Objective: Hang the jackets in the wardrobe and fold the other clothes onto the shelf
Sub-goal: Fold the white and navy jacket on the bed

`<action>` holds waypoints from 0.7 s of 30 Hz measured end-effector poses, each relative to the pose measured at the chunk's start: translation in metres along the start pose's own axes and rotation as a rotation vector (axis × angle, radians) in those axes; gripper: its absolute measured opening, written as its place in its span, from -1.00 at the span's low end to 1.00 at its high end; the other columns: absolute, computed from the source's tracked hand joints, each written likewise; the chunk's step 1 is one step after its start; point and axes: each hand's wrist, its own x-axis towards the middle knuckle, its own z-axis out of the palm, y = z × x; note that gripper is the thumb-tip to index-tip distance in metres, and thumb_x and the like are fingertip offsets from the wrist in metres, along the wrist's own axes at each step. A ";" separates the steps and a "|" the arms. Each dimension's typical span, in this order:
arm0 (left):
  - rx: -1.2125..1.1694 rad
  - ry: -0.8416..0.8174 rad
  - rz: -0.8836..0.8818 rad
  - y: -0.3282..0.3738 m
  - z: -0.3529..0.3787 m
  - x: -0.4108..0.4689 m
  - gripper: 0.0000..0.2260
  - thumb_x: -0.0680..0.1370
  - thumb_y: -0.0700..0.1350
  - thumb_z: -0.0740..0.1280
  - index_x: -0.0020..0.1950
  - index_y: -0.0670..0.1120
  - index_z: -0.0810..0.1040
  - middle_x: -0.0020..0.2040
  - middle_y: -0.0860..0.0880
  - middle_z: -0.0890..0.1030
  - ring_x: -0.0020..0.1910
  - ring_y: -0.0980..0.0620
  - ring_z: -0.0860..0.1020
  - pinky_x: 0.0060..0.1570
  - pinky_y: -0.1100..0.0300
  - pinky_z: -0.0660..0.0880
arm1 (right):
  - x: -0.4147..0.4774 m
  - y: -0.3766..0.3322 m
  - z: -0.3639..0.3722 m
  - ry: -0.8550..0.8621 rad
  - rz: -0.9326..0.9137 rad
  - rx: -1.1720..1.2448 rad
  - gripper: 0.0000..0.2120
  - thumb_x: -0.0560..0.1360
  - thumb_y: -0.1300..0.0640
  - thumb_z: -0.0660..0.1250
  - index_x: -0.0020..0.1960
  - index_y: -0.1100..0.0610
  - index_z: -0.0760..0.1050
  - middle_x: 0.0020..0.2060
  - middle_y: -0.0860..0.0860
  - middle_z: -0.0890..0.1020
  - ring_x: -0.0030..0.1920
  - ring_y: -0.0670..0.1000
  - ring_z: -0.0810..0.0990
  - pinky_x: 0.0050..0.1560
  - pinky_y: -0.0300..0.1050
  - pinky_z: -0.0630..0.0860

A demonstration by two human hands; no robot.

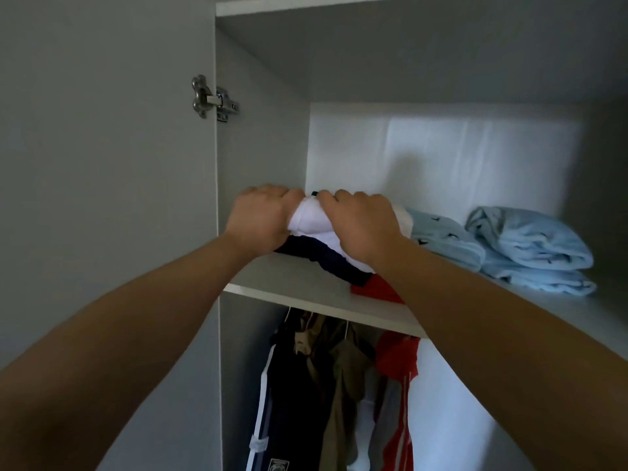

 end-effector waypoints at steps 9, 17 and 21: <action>0.217 -0.061 0.174 -0.034 0.095 -0.042 -0.70 0.42 -0.18 0.43 0.15 -0.07 0.64 -0.02 -0.08 0.66 -0.01 -0.15 0.62 0.13 -0.06 0.44 | -0.018 -0.042 0.107 -0.039 -0.061 -0.046 -0.33 0.49 0.01 0.36 0.57 0.00 0.25 0.16 0.03 0.62 0.03 0.09 0.60 0.09 0.02 0.48; -0.021 -1.201 -0.249 -0.048 0.078 0.006 -0.42 0.51 -0.14 0.41 0.52 -0.01 0.35 0.38 -0.03 0.46 0.29 -0.09 0.49 0.29 -0.01 0.47 | 0.013 -0.027 0.123 -0.733 -0.015 0.745 -0.15 0.47 0.05 0.47 0.63 0.01 0.09 0.47 0.05 0.36 0.41 0.10 0.39 0.38 -0.15 0.37; -0.211 -0.691 -0.434 -0.033 0.088 0.026 -0.65 0.64 -0.19 0.20 0.41 -0.05 0.53 0.42 -0.09 0.51 0.34 -0.10 0.50 0.33 0.15 0.39 | 0.029 -0.026 0.121 -0.404 0.246 0.770 -0.53 0.64 -0.24 0.12 0.29 0.07 0.54 0.18 0.02 0.62 0.16 0.06 0.58 0.07 -0.13 0.46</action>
